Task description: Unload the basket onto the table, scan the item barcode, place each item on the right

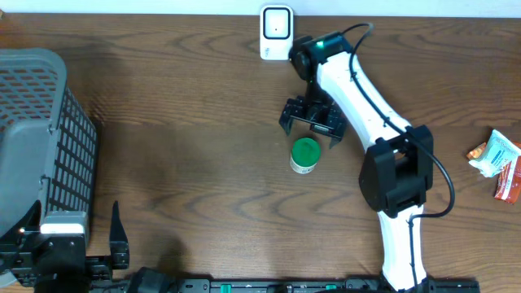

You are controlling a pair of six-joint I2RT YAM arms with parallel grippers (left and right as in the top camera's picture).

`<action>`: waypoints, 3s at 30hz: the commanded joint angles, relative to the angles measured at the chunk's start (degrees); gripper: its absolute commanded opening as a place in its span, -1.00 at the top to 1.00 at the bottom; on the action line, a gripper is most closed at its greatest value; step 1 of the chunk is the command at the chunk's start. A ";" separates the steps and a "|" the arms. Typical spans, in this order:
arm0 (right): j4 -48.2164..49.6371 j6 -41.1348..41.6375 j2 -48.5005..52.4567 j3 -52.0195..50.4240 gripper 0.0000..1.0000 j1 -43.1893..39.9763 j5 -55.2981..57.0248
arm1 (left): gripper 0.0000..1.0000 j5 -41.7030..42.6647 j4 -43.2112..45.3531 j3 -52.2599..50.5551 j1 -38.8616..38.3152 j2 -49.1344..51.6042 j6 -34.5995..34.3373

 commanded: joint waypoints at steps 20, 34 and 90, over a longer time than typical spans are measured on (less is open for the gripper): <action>4.24 -24.28 -1.75 -6.36 -0.99 5.60 12.74 | -0.96 0.50 0.02 0.07 0.24 -0.28 0.31; 14.71 -26.01 -1.75 -17.73 -0.94 8.04 9.31 | -0.96 0.50 0.02 0.07 0.24 -0.28 0.33; 41.68 -28.81 -1.75 4.04 -0.02 -3.43 5.01 | -0.96 0.50 0.02 0.07 0.24 -0.28 0.33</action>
